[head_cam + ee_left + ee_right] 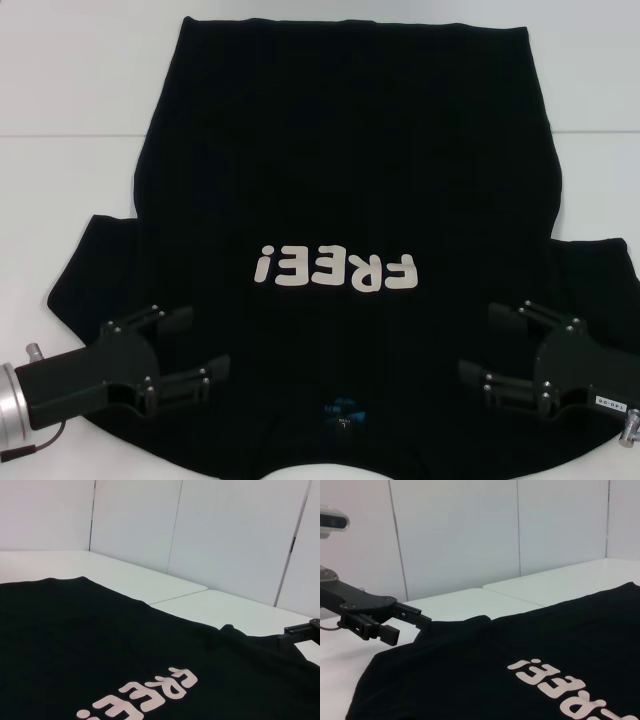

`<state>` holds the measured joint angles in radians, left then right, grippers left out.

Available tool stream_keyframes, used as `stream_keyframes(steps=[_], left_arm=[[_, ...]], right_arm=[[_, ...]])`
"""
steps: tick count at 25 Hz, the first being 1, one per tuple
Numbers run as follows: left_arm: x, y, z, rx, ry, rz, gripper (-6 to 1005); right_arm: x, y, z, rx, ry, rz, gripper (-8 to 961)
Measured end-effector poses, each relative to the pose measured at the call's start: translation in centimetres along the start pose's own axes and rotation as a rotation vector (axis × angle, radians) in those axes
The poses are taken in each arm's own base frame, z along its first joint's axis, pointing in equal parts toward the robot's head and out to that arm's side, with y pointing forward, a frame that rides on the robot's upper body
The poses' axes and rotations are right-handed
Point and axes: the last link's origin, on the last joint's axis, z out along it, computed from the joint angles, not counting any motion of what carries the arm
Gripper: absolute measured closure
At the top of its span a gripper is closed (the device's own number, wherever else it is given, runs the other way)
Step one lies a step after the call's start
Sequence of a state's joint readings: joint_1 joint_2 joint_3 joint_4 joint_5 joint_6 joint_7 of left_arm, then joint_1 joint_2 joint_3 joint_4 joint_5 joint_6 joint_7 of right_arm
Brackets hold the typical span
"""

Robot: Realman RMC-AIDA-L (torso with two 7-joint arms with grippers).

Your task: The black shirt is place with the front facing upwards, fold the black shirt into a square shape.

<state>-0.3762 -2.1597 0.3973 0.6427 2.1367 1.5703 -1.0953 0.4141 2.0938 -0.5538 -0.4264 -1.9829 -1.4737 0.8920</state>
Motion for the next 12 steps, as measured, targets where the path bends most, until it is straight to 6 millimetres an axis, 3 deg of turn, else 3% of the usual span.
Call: stream_keyframes(steps=[12], left_arm=[[-0.01,0.01,-0.01,0.000,0.000,-0.005,139]], right_arm=[[-0.07,-0.01,0.04,-0.002,-0.002,-0.001,58]])
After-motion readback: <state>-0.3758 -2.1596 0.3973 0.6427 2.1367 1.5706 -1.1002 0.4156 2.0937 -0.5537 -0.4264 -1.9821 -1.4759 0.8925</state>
